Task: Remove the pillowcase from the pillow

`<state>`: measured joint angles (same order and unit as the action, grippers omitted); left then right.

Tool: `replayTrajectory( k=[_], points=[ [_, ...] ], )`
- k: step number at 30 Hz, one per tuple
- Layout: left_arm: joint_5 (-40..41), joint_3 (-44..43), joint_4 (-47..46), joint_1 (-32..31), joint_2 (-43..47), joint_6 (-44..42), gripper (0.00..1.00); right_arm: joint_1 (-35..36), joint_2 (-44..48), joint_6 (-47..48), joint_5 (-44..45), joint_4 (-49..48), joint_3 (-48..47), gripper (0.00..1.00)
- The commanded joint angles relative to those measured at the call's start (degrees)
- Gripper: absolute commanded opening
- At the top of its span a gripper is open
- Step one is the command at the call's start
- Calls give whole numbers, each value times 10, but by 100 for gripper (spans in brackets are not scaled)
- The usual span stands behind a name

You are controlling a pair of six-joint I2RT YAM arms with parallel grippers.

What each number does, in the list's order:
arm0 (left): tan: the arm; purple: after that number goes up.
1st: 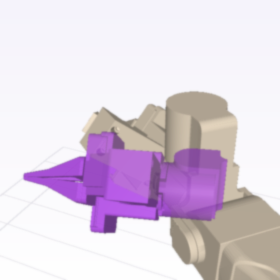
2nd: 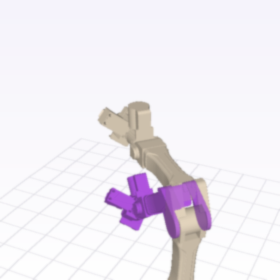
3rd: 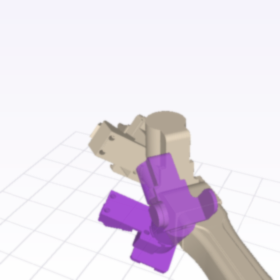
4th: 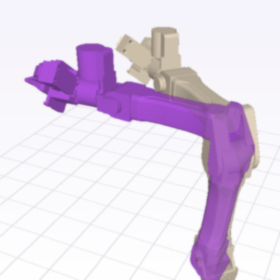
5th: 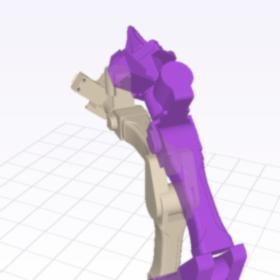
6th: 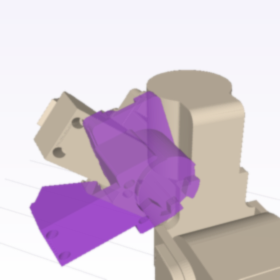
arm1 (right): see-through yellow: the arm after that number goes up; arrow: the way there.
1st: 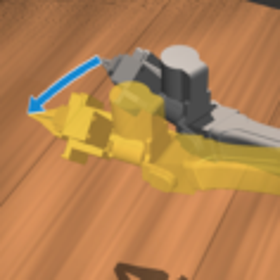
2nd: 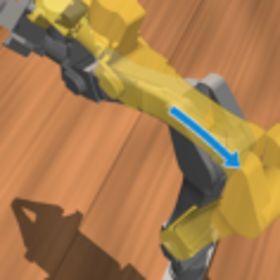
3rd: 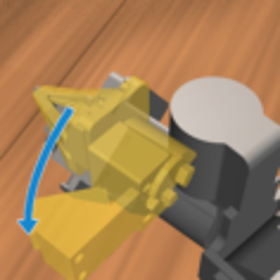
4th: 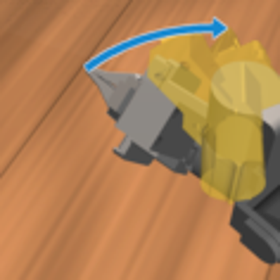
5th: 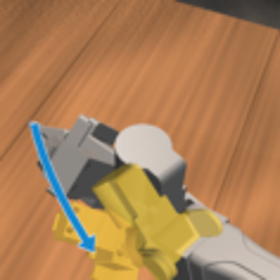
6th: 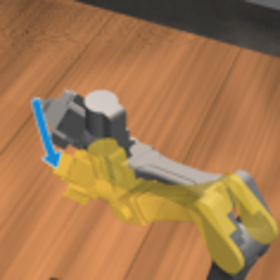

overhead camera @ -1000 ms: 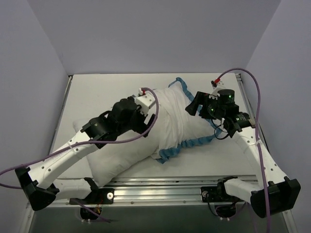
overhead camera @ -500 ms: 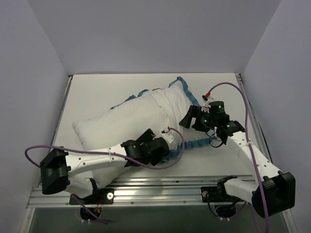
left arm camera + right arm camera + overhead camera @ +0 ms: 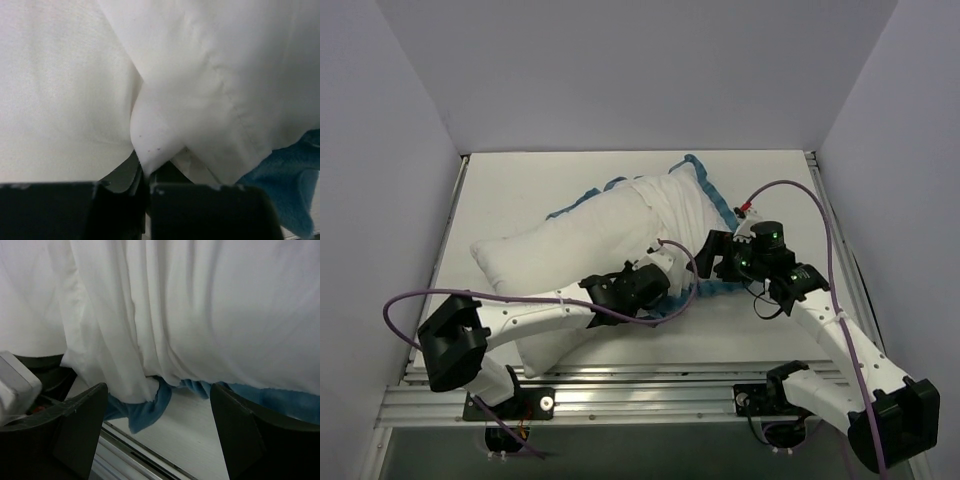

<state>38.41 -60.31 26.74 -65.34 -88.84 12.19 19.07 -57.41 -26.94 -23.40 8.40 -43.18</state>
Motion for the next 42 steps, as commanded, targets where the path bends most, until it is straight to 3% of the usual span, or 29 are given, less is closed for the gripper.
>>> replayTrajectory(
  k=[1,7,15,18,19,21,22,23,25,34,37,42],
  points=[
    [-55,-43,-29,24,54,-2,2,28,12,7,4,3,24,79],
    [-99,-96,10,40,96,-13,2,111,-1,-7,25,-39,29,80],
    [-104,-124,41,44,111,-22,2,154,-94,-5,60,-112,-19,79],
    [-99,-125,49,50,119,-22,2,154,-128,7,81,-105,-52,67],
    [-98,-124,52,53,126,-22,2,153,-133,14,88,-103,-59,53],
    [-98,-122,61,65,135,-22,2,151,-144,21,119,-91,-79,36],
    [-98,-118,65,69,146,-23,2,148,-146,29,130,-87,-86,18],
    [-98,-116,68,74,151,-23,2,144,-150,32,152,-62,-94,10],
    [-94,-111,87,94,169,-22,2,122,-154,36,177,-39,-118,0],
    [-50,-100,184,201,262,-29,2,-123,-146,5,170,52,-201,0],
    [-41,-102,201,244,281,-41,2,-184,-165,-21,157,67,-254,0],
    [-24,-111,212,285,293,-41,2,-228,-197,-43,165,78,-347,0]
  ],
)
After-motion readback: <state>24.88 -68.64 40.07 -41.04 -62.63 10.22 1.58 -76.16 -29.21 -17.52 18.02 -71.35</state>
